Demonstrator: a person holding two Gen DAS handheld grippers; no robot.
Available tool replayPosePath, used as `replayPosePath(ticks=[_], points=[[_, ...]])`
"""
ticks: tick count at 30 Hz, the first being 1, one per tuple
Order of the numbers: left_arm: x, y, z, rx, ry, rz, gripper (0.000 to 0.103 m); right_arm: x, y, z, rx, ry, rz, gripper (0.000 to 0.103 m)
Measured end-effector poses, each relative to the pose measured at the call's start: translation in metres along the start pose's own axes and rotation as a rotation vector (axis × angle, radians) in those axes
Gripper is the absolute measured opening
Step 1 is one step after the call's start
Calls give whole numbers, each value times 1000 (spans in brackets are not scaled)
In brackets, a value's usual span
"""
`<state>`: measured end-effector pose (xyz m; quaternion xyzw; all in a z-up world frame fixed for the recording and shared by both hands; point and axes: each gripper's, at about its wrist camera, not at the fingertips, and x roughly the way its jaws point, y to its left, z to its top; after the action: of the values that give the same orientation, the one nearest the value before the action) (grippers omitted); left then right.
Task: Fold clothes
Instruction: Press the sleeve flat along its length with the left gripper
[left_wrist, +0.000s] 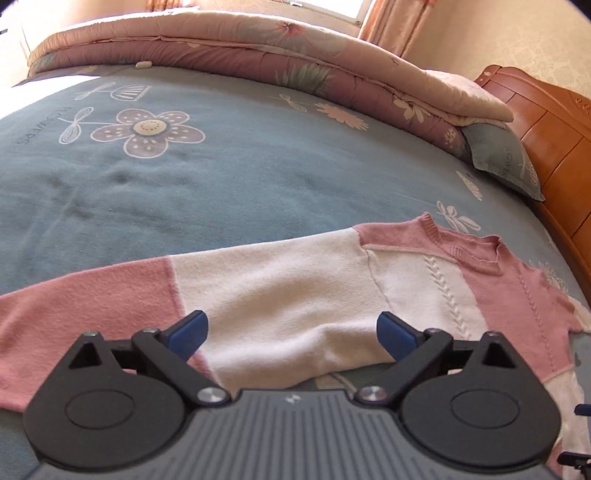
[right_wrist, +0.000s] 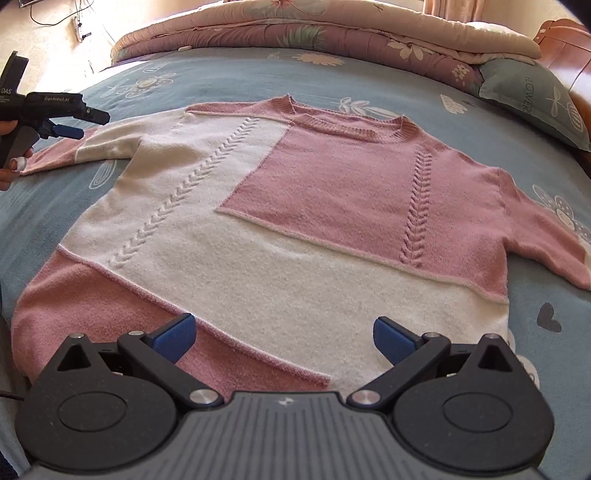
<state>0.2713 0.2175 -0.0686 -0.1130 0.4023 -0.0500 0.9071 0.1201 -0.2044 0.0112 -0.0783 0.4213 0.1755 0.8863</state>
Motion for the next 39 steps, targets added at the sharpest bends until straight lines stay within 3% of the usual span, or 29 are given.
replayPosePath(ticks=[3, 5, 9, 12, 15, 19, 23, 26, 28, 31, 34, 36, 39], points=[[2, 57, -8, -107, 25, 52, 98, 2, 28, 42, -74, -52, 71, 103], [-1, 87, -10, -130, -36, 11, 98, 17, 55, 62, -120, -56, 122, 103], [5, 109, 9, -143, -27, 66, 99, 48, 109, 102, -211, -64, 224, 103], [1, 115, 16, -196, -17, 43, 98, 72, 149, 132, -280, -71, 300, 103], [-23, 111, 10, -197, -56, -5, 99, 97, 187, 159, -340, -73, 367, 103], [-33, 130, -13, -268, -26, -108, 101, 142, 219, 174, -361, -53, 395, 103], [-39, 161, -29, -346, -96, -18, 100, 192, 238, 181, -241, 34, 373, 103], [-45, 169, -17, -358, -88, 25, 100, 191, 259, 182, -216, 26, 375, 103], [-49, 164, -8, -318, -72, 63, 100, 186, 267, 184, -263, 78, 487, 103], [-52, 153, 0, -272, -79, -9, 100, 173, 259, 192, -276, 72, 531, 103], [-44, 142, 4, -226, -54, -30, 100, 169, 240, 204, -233, 33, 464, 103], [-33, 134, 5, -196, -24, -18, 100, 172, 225, 213, -214, 9, 338, 103], [-15, 132, 0, -145, 46, 63, 100, 191, 205, 225, -174, 8, 158, 103]])
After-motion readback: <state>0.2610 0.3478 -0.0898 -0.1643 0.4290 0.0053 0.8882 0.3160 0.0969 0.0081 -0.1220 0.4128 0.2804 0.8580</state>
